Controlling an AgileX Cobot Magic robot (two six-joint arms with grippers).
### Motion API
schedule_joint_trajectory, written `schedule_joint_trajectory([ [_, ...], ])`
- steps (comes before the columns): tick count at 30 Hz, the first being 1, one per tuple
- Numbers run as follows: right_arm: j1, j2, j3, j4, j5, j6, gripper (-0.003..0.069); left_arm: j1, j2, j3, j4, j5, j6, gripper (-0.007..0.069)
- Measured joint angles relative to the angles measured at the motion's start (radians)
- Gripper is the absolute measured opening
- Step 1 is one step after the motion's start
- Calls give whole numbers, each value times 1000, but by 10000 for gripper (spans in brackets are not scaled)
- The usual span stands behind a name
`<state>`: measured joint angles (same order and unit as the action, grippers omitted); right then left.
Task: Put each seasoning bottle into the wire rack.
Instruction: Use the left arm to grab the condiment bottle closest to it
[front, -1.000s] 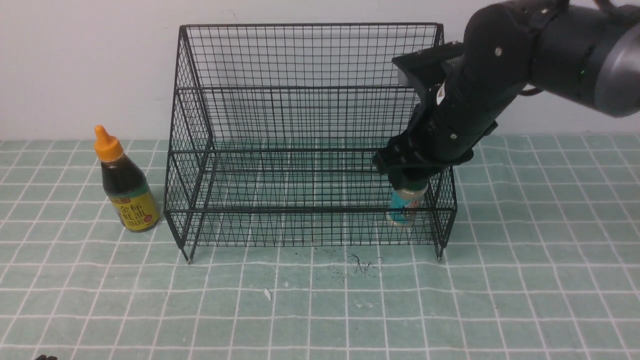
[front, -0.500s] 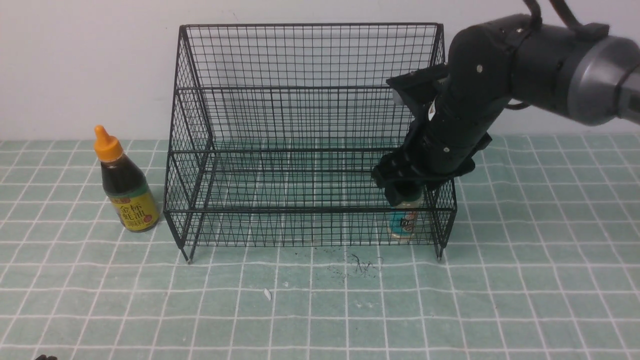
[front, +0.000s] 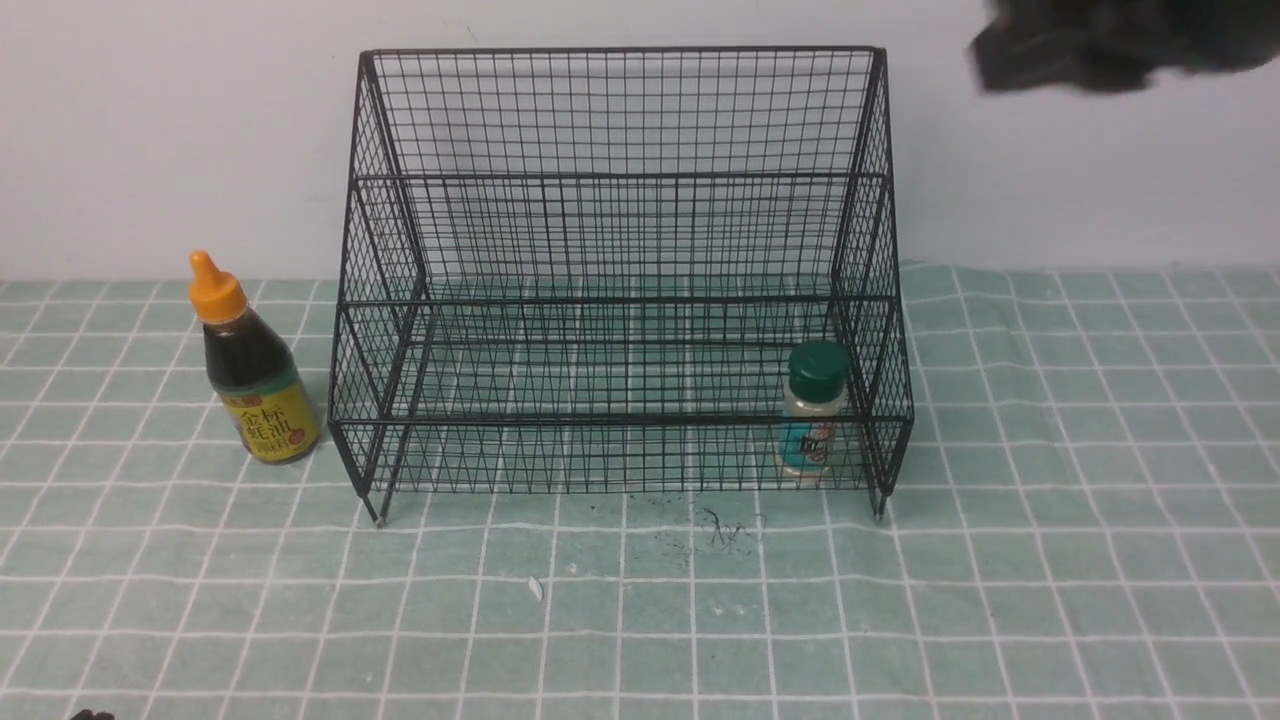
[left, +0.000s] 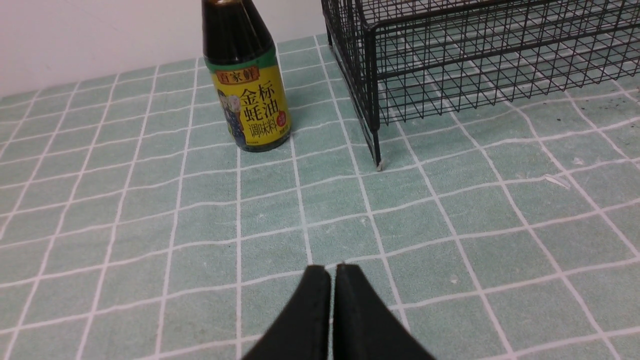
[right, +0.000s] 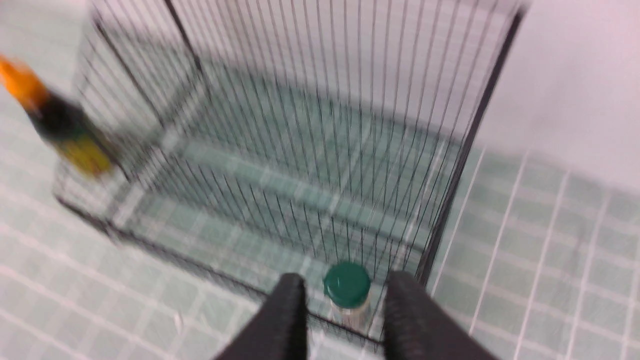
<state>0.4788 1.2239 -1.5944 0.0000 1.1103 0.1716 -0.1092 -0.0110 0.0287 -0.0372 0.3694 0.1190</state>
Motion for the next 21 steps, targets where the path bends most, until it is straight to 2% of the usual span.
schedule_joint_trajectory([
  [4,0,-308,174,-51,-137,48,23,0,0,0,0,0,0,-6],
  [6,0,-440,306,-71,-241,55,0,0,0,0,0,0,0,-6],
  [9,0,-701,583,-108,-463,63,-12,0,0,0,0,0,0,-6],
  [10,0,-716,600,-113,-475,67,-12,0,0,0,0,0,0,-6],
  [12,0,-897,776,-124,-564,123,-12,0,0,0,0,0,0,-6],
  [16,0,-1070,961,-143,-591,225,-12,0,0,0,0,0,0,-6],
  [21,0,-1196,1080,-161,-606,281,-12,0,0,0,0,0,0,-6],
])
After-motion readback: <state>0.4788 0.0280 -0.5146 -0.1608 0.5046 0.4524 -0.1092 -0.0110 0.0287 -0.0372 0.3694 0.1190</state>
